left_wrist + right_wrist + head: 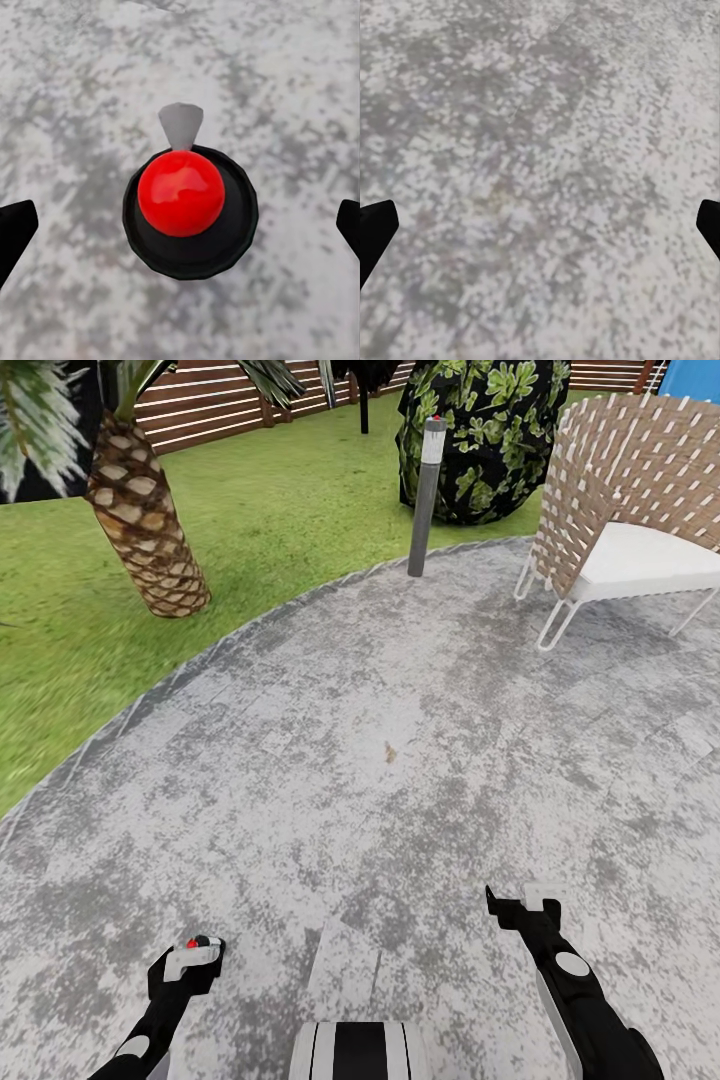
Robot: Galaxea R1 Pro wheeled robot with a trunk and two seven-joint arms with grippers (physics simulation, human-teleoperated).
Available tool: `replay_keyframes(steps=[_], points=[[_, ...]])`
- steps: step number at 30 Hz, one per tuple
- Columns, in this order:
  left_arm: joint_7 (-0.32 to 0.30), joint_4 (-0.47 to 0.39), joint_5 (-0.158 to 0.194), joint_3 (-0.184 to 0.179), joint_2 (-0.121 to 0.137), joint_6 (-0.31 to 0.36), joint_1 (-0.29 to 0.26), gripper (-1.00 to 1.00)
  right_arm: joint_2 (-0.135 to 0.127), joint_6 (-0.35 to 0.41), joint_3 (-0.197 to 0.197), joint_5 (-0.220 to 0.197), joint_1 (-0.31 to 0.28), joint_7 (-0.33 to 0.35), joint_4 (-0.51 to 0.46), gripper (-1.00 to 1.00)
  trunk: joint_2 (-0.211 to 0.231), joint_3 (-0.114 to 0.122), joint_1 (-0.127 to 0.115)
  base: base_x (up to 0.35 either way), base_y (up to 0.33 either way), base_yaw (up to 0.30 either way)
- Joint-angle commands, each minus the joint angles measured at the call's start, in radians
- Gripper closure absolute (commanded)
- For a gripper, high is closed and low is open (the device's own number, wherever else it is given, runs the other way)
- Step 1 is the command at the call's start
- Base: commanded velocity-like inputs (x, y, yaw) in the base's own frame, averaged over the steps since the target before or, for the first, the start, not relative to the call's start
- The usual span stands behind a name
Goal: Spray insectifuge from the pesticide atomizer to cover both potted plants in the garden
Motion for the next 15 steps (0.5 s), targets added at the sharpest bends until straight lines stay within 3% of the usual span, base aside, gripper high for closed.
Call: replay_keyframes(steps=[1, 15], points=[[-0.001, 0.001, 0.008, -0.003, 0.000, -0.003, 0.000, -1.00, 0.000, 0.006, 0.000, 0.008, 0.000, 0.000, -0.002, -1.00, 0.000, -0.001, 0.000, 0.000, 0.000, 0.000], [-0.001, 0.000, 0.009, -0.002, -0.002, -0.003, 0.000, -1.00, 0.000, 0.006, 0.000, 0.008, 0.000, 0.000, -0.002, -1.00, -0.001, -0.008, 0.001, 0.000, 0.000, 0.000]])
